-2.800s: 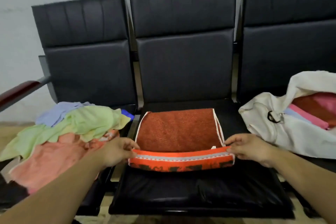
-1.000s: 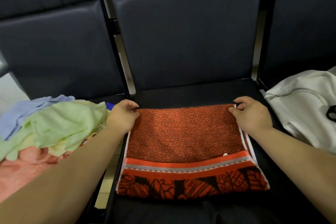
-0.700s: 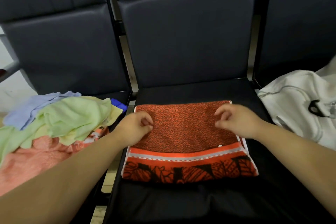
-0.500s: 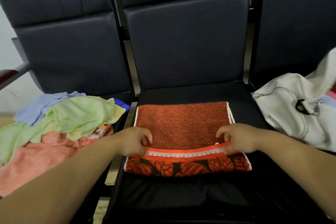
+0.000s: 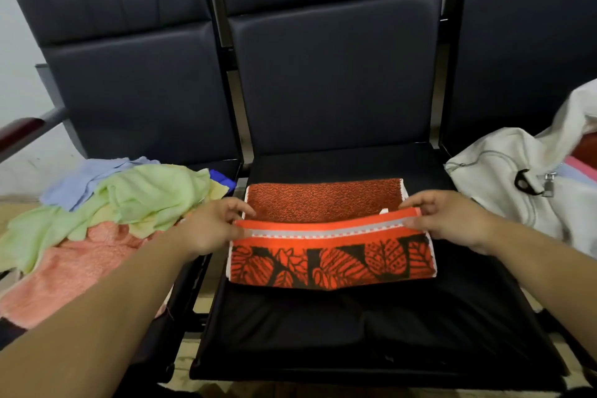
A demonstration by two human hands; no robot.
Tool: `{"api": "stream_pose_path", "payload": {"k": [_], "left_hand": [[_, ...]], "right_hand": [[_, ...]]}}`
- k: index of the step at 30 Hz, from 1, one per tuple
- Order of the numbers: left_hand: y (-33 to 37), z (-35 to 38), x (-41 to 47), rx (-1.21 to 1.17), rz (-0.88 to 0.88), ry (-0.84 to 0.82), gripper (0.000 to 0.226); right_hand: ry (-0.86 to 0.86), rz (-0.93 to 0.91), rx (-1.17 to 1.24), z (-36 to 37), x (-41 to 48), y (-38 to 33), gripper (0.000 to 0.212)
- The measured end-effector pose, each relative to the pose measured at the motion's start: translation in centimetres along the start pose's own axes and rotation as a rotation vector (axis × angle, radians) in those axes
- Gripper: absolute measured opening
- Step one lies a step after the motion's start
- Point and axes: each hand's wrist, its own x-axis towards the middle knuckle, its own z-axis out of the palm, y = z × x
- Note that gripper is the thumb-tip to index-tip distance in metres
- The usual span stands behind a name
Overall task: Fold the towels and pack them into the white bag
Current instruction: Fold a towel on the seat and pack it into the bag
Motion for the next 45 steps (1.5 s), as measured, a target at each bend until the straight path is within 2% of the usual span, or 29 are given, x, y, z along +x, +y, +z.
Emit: {"api": "stream_pose_path", "payload": {"k": [3,7,11,14,18,20,22,24,25,27,29,30,32,33,37,39,42,45], "left_hand": [[0.9,-0.3,1.2,-0.221,0.047,0.198,0.032],[1.7,-0.2,4.0,-0.371,0.090,0.382,0.026],[1.7,0.1,7.2,-0.392,0.080,0.484,0.014],[0.6,0.7,9.8,-0.371,0.033,0.532,0.014],[-1.2,1.8,11.1,-0.180,0.000,0.529,0.031],[-1.8,2.2,10.5,0.025,0.050,0.529,0.039],[-2.0,2.8,9.5,0.305,0.134,0.581,0.044],[-1.3,4.1,8.3,0.497,0.274,0.611,0.045],[-1.0,5.0,7.9,0.537,0.348,0.568,0.043],[0.1,7.6,6.8,0.549,0.432,0.345,0.040],[0.6,10.1,6.1,0.633,0.427,0.089,0.045],[0.8,10.9,6.0,0.754,0.394,0.022,0.049],[1.1,11.4,6.4,0.977,0.301,-0.002,0.060],[1.4,11.3,6.6,1.013,0.255,0.001,0.065],[1.9,11.7,6.7,0.960,0.131,0.022,0.073],[1.5,12.4,5.4,0.897,0.194,0.016,0.071],[0.6,13.4,2.3,0.664,0.360,-0.054,0.065],[-0.7,13.9,-1.2,0.609,0.480,-0.193,0.057]], "right_hand": [[0.124,-0.035,0.207,-0.4,1.2,-1.2,0.027],[0.305,-0.110,0.277,-0.2,3.8,-2.8,0.024],[0.411,-0.144,0.277,0.0,7.4,-2.6,0.024],[0.474,-0.123,0.218,0.7,9.9,-1.5,0.023],[0.572,-0.049,-0.051,1.5,11.5,0.7,0.022],[0.601,-0.055,-0.228,1.5,11.5,1.3,0.036],[0.620,-0.137,-0.332,1.6,11.0,1.1,0.047],[0.573,-0.294,-0.472,1.8,10.4,0.6,0.046],[0.492,-0.350,-0.567,1.8,10.1,0.5,0.045],[0.274,-0.338,-0.736,1.9,9.2,0.7,0.051],[0.146,-0.241,-0.864,1.7,8.0,0.6,0.057],[0.130,-0.213,-0.907,1.5,7.4,0.5,0.057],[0.088,-0.177,-0.980,1.4,5.7,0.1,0.049],[0.032,-0.160,-1.003,1.7,4.7,-0.2,0.043],[-0.297,-0.118,-0.859,4.1,0.8,0.5,0.024],[-0.320,-0.146,-0.733,5.2,-0.3,1.3,0.025],[-0.258,-0.220,-0.652,5.8,-1.4,2.3,0.032],[-0.236,-0.265,-0.585,6.3,-2.6,2.9,0.041]]}}
